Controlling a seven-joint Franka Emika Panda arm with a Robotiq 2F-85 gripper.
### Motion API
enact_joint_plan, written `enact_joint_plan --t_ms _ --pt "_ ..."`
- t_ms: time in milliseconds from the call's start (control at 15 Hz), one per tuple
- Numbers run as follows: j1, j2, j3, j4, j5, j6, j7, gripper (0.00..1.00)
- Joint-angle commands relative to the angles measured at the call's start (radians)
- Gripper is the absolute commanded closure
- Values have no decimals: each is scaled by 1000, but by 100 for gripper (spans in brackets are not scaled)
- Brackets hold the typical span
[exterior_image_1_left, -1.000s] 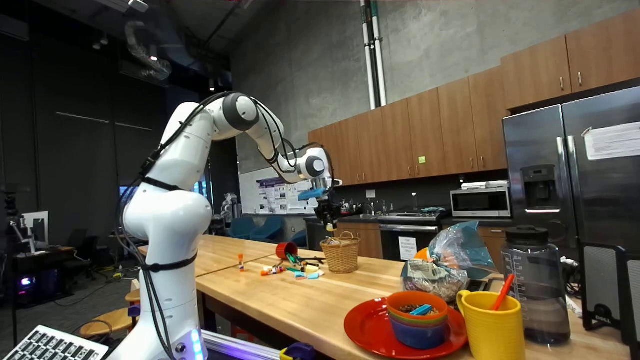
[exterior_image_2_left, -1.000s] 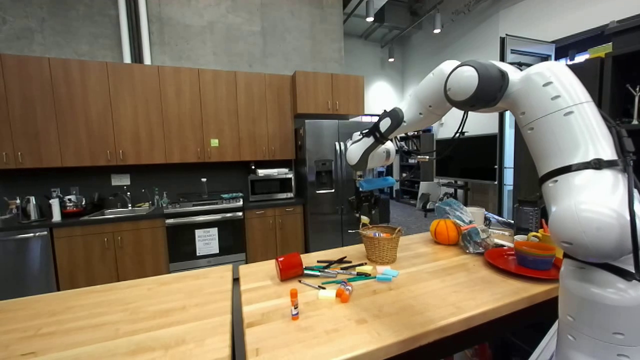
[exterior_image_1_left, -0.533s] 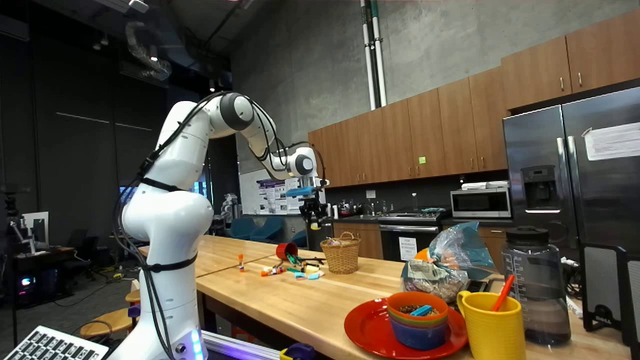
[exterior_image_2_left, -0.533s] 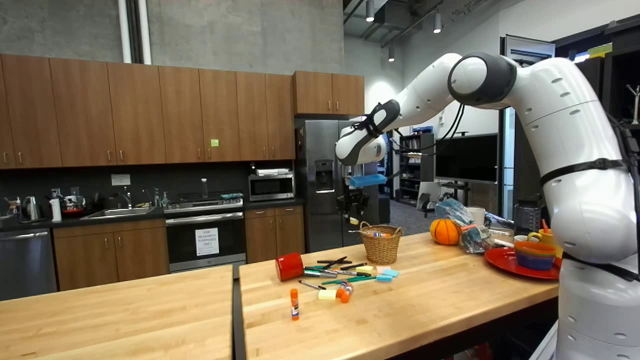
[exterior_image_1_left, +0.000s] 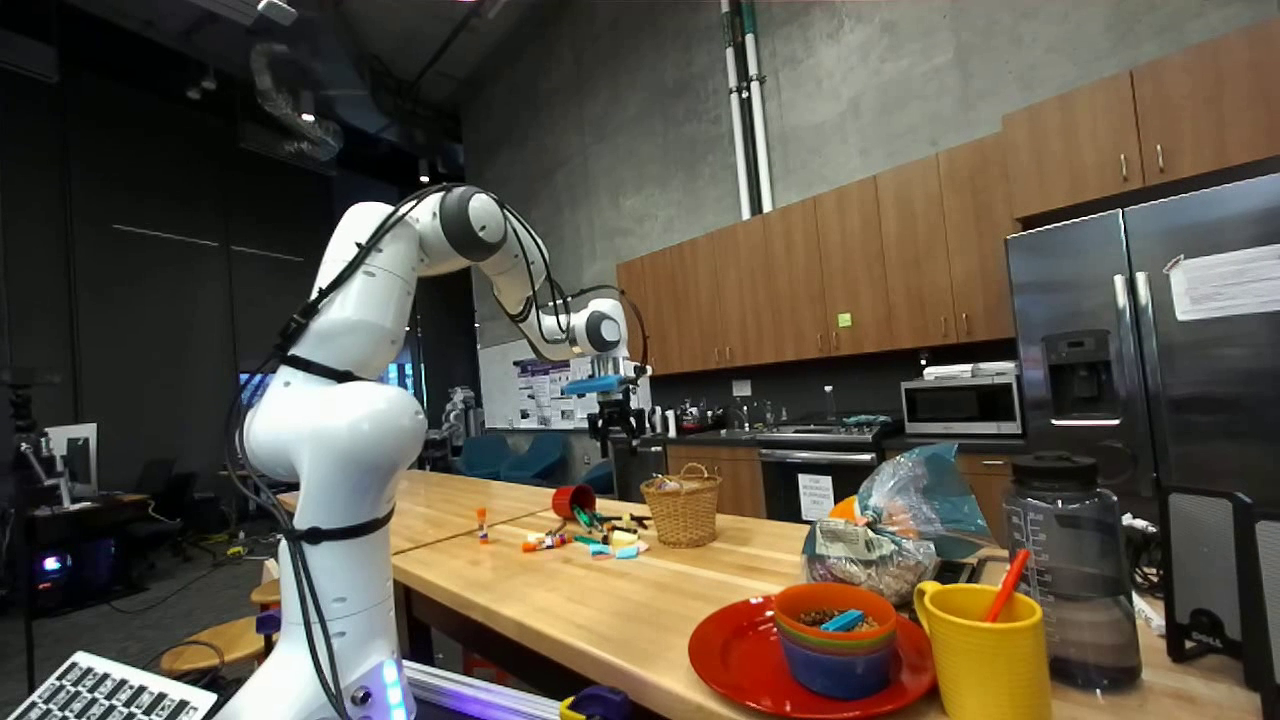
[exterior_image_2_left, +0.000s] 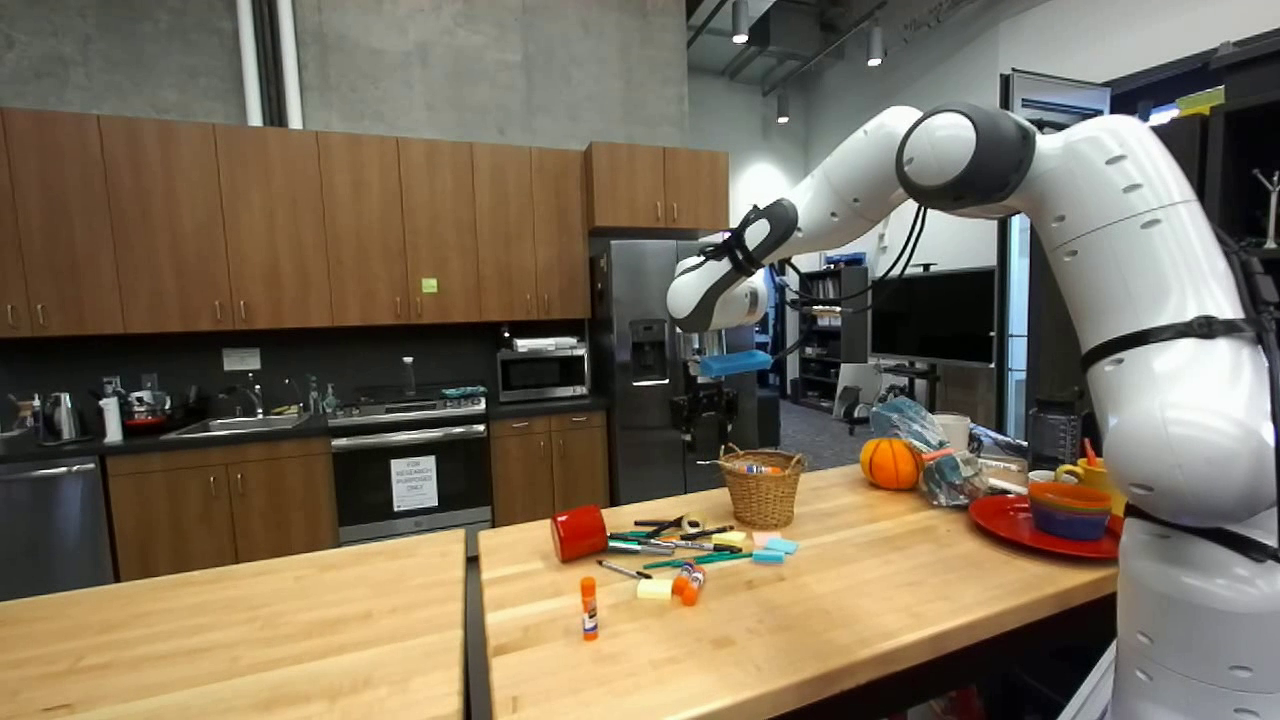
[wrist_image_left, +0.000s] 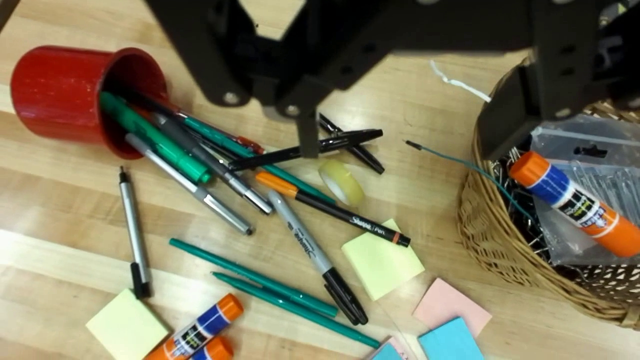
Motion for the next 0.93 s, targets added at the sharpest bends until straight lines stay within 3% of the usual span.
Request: enact_joint_plan --t_ms 0,867 --pt "-1 -29 -17 -26 -11 -12 2 0" --pt "-16 12 -101 -38 -147 58 93 0"
